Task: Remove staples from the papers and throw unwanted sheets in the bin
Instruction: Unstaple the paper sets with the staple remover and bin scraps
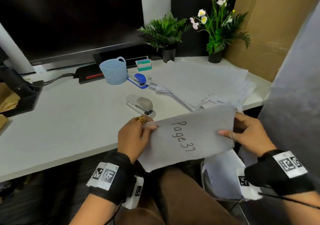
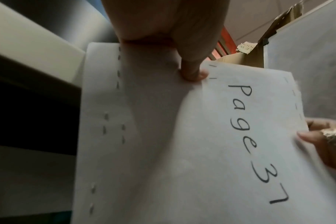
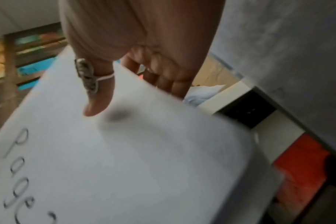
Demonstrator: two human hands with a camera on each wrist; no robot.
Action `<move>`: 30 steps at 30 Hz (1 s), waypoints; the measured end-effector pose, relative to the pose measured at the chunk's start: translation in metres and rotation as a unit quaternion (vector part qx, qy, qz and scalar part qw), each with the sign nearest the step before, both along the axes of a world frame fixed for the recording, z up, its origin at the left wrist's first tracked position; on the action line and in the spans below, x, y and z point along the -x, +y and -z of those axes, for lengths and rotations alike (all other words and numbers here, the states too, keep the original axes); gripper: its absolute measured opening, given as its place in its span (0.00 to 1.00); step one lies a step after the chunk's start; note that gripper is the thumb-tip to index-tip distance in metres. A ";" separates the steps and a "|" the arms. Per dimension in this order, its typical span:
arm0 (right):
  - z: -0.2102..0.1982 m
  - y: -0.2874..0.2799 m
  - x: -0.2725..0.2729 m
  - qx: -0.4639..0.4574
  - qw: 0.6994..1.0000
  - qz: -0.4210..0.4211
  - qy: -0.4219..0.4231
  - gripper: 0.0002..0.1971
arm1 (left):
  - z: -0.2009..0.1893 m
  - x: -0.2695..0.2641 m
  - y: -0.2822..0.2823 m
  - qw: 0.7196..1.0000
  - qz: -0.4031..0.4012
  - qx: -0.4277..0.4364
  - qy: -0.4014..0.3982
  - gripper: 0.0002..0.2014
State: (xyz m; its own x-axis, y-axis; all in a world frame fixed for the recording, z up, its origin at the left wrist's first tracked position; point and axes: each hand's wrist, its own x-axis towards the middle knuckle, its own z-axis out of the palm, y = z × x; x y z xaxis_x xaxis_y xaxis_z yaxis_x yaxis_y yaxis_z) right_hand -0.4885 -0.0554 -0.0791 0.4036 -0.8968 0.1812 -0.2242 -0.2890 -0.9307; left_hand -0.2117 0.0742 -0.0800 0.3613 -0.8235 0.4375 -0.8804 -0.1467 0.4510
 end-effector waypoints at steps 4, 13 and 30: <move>0.016 -0.001 0.033 -0.095 0.994 0.013 0.049 0.06 | 0.002 0.030 -0.021 0.998 0.060 -0.002 -0.014 0.08; 0.048 -0.039 0.080 0.085 0.878 0.132 0.453 0.16 | -0.001 0.075 -0.106 0.960 0.193 -0.091 -0.180 0.28; 0.185 -0.072 0.040 -0.109 0.789 0.064 0.601 0.15 | 0.018 0.067 -0.141 0.941 0.166 -0.240 -0.171 0.33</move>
